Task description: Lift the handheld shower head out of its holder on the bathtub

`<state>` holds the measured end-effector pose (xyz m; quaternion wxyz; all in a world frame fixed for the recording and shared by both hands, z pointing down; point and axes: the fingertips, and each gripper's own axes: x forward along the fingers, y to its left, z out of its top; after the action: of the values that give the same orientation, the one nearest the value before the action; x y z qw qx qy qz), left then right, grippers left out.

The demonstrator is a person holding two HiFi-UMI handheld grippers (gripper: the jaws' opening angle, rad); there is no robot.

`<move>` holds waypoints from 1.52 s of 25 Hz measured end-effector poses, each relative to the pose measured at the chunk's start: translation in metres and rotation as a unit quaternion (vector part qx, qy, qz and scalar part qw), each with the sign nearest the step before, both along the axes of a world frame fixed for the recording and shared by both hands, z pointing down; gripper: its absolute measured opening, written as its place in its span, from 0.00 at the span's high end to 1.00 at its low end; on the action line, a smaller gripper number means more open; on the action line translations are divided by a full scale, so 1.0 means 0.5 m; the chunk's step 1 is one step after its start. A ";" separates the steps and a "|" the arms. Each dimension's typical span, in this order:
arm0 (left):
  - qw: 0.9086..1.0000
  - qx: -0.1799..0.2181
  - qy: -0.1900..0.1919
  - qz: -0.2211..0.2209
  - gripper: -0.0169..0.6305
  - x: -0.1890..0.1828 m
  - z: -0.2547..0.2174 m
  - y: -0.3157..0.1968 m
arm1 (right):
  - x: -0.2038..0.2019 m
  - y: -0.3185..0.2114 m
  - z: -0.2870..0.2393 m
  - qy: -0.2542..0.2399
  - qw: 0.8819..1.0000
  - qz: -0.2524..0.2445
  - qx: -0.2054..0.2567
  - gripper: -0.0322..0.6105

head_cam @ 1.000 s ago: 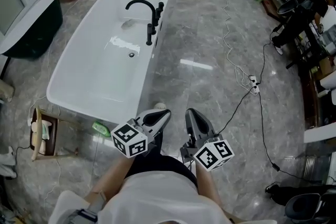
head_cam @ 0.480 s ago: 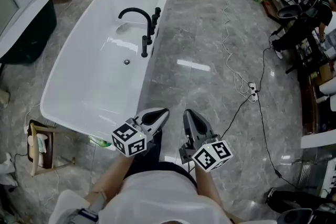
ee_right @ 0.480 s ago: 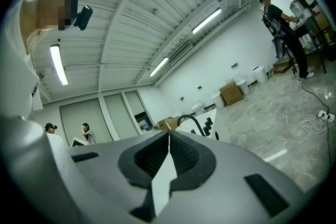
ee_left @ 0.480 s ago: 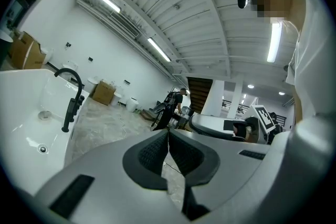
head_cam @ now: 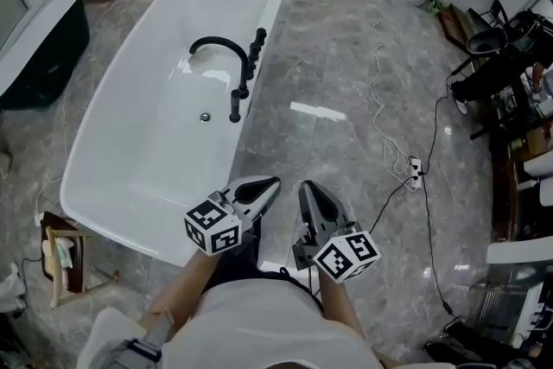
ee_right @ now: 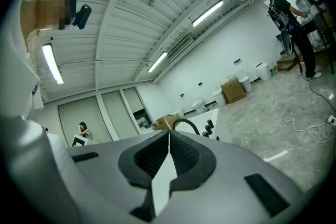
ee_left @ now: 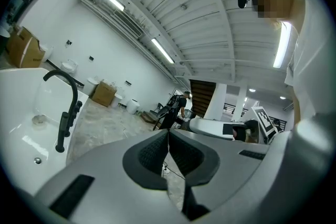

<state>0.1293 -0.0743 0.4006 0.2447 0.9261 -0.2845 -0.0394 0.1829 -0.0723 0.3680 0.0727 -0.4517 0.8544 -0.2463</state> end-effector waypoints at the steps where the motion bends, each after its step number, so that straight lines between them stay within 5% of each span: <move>1: 1.000 -0.001 0.000 0.001 0.95 -0.001 0.002 -0.016 | -0.003 -0.019 0.000 0.001 1.000 -0.001 0.000 0.92; 15: 1.000 -0.014 -0.010 -0.004 0.95 -0.016 0.029 -0.220 | -0.025 -0.239 0.033 0.003 1.000 -0.016 -0.020 0.92; 38: 0.992 0.000 -0.016 -0.123 0.95 -0.098 0.003 -0.338 | -0.082 -0.396 0.020 0.031 0.995 -0.097 -0.007 0.92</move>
<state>0.0802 -0.2435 0.4022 0.2328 0.8847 -0.4002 -0.0541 0.1419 -0.2701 0.3780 0.0188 -0.3745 0.8944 -0.2438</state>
